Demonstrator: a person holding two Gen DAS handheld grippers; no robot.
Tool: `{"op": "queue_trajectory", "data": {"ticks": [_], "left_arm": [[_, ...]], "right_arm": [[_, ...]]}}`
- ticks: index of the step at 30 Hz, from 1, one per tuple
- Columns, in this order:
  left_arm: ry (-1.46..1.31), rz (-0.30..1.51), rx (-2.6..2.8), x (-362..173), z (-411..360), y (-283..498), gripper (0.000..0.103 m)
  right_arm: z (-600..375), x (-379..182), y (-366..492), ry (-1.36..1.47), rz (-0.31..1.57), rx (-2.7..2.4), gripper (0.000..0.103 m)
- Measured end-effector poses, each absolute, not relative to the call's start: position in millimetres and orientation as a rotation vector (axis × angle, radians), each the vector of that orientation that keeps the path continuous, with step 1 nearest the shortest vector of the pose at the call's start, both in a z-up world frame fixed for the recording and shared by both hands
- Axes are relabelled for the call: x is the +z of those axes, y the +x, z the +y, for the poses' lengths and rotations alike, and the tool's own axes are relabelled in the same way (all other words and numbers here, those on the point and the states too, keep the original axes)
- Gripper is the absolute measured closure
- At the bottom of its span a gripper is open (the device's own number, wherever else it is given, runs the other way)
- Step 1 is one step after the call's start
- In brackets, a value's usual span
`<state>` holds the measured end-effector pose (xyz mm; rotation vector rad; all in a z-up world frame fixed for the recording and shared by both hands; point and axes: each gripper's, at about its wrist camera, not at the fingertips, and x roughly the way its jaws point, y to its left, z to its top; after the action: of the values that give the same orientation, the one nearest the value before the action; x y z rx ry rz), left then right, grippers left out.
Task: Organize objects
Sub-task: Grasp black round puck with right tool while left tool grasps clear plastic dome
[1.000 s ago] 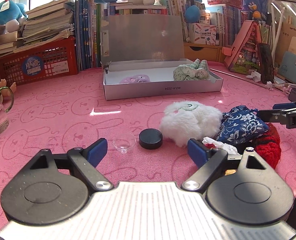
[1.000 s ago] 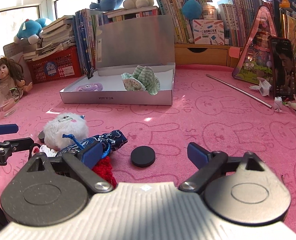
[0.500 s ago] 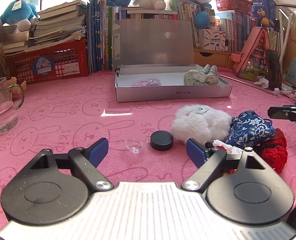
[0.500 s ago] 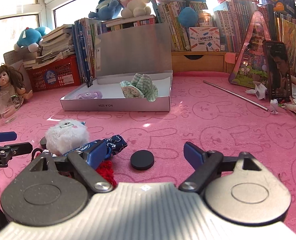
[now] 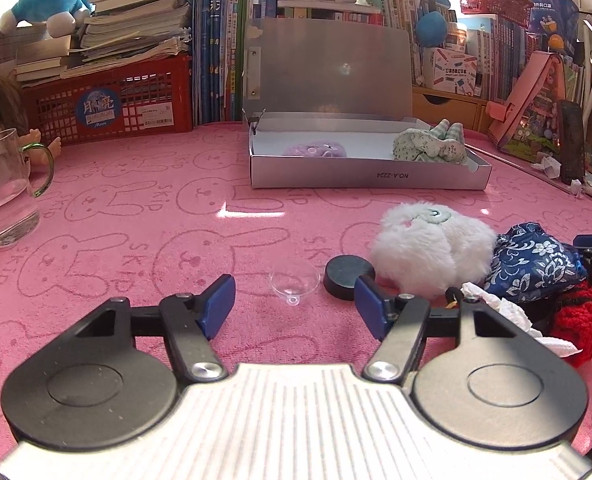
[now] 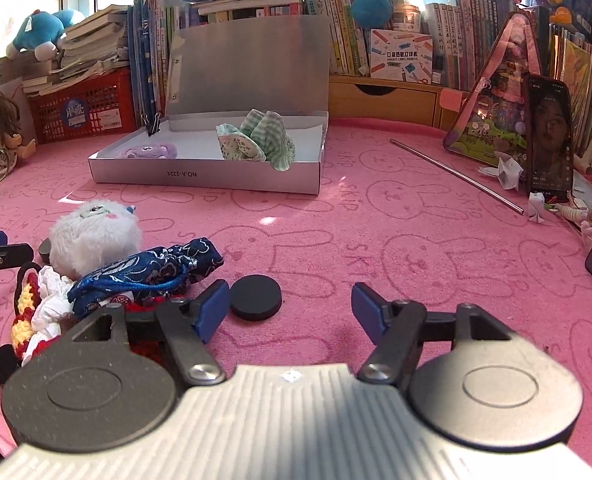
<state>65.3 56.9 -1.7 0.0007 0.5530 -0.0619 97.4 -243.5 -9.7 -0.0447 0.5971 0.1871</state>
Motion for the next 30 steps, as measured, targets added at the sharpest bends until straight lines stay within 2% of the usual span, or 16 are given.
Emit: {"op": "queue_trajectory", "data": {"ticks": [11, 14, 18, 19, 20, 21, 23, 30], "left_arm": [[0.004, 0.576, -0.051, -6, 55, 78, 0.035], [0.004, 0.579, -0.054, -6, 55, 81, 0.035], [0.004, 0.582, -0.061, -6, 54, 83, 0.037], [0.005, 0.583, -0.066, -6, 54, 83, 0.041], [0.006, 0.584, -0.072, -6, 53, 83, 0.050], [0.009, 0.589, -0.076, -6, 52, 83, 0.054], [0.019, 0.590, -0.073, -6, 50, 84, 0.068], [0.020, 0.556, -0.083, 5, 47, 82, 0.070]], "right_arm": [[-240, -13, 107, -0.030, 0.629, 0.211, 0.035], [-240, -13, 108, -0.028, 0.635, 0.225, 0.039], [-237, -13, 107, -0.037, 0.637, 0.249, 0.051], [-237, -13, 107, -0.039, 0.637, 0.256, 0.055], [-236, -13, 107, -0.040, 0.639, 0.266, 0.058], [-234, -12, 106, -0.043, 0.639, 0.275, 0.066], [-231, -11, 104, -0.052, 0.636, 0.286, 0.068], [-230, -3, 106, -0.066, 0.612, 0.278, 0.068]]}}
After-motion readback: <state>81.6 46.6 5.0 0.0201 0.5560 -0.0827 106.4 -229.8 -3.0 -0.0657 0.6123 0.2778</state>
